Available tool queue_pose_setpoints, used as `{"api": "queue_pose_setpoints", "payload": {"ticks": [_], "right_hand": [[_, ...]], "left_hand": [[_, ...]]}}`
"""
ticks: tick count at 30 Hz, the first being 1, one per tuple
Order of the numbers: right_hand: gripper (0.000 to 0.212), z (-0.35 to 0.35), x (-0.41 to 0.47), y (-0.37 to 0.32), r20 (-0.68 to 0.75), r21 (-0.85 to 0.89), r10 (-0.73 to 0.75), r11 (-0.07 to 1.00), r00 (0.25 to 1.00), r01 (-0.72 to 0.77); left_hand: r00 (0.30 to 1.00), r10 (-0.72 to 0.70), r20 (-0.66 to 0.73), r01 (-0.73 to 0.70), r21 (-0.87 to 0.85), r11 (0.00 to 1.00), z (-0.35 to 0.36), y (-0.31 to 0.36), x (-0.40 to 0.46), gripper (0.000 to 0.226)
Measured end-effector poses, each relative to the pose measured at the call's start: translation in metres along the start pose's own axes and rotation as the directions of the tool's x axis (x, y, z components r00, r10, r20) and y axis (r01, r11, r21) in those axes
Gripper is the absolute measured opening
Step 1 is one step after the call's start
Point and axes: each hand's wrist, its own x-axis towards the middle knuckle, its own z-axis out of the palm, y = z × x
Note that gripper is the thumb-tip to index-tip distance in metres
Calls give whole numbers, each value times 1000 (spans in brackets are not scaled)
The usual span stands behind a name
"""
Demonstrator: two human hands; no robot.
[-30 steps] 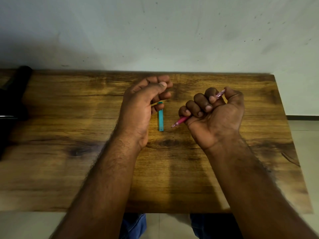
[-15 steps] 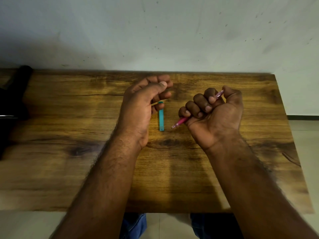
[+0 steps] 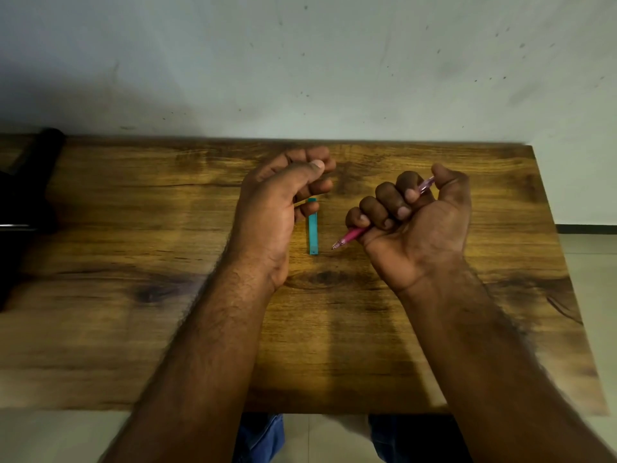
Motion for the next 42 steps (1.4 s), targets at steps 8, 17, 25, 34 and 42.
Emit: {"api": "queue_pose_setpoints", "payload": {"ticks": [8, 17, 25, 34, 42], "right_hand": [[53, -1, -1, 0, -33, -33, 3, 999, 999, -4], [54, 0, -1, 0, -18, -24, 13, 1000, 1000, -13], [53, -1, -1, 1, -11, -21, 22, 1000, 1000, -22], [51, -2, 0, 0, 5, -1, 29, 1000, 1000, -29], [47, -1, 0, 0, 0, 8, 25, 1000, 1000, -25]], "left_hand": [[1000, 1, 1, -1, 6, 1000, 0, 1, -1, 26], [1000, 1, 4, -1, 2, 1000, 0, 2, -2, 27], [1000, 3, 5, -3, -3, 1000, 0, 2, -1, 27], [1000, 12, 4, -12, 11, 1000, 0, 0, -1, 26], [1000, 17, 1, -17, 21, 1000, 0, 0, 0, 27]]}}
